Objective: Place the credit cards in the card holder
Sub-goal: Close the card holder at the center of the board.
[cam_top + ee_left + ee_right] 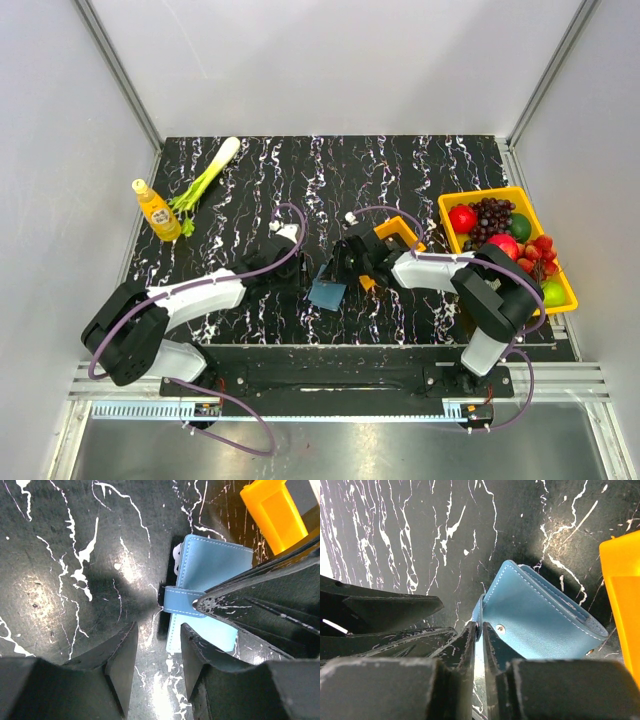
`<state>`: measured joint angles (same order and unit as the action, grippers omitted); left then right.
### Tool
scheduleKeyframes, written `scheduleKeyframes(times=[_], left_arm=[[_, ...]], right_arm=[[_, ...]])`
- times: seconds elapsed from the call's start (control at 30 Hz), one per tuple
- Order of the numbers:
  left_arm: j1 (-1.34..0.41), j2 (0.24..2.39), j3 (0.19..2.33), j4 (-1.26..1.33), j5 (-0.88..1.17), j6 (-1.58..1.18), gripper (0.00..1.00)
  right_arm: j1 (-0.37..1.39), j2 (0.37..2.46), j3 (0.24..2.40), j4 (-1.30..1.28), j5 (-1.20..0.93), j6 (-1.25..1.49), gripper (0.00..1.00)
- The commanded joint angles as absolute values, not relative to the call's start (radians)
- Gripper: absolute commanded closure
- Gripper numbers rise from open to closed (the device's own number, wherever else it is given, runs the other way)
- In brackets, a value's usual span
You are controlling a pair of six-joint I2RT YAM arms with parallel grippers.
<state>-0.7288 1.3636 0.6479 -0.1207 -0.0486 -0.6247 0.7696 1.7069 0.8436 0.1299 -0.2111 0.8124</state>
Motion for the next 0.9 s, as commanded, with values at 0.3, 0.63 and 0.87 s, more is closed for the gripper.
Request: scheduleKeyframes(times=[0.3,0.63,0.87], left_arm=[[-0.724,1.362,0.614,-0.075,-0.034,-0.615,0.56],[-0.775,1.364,0.637,-0.081,-0.069,-0.591,0.56],[-0.795,1.390,0.657,-0.095,-0.087,-0.594,0.57]], right_arm=[[0.772,1.681,0.891,0.049,-0.153,0.770,0.98],[0.798,1.660,0.957,-0.101,-0.063,0.716,0.99],[0.798,1.663,0.959,-0.114,-0.071,0.716,0.85]])
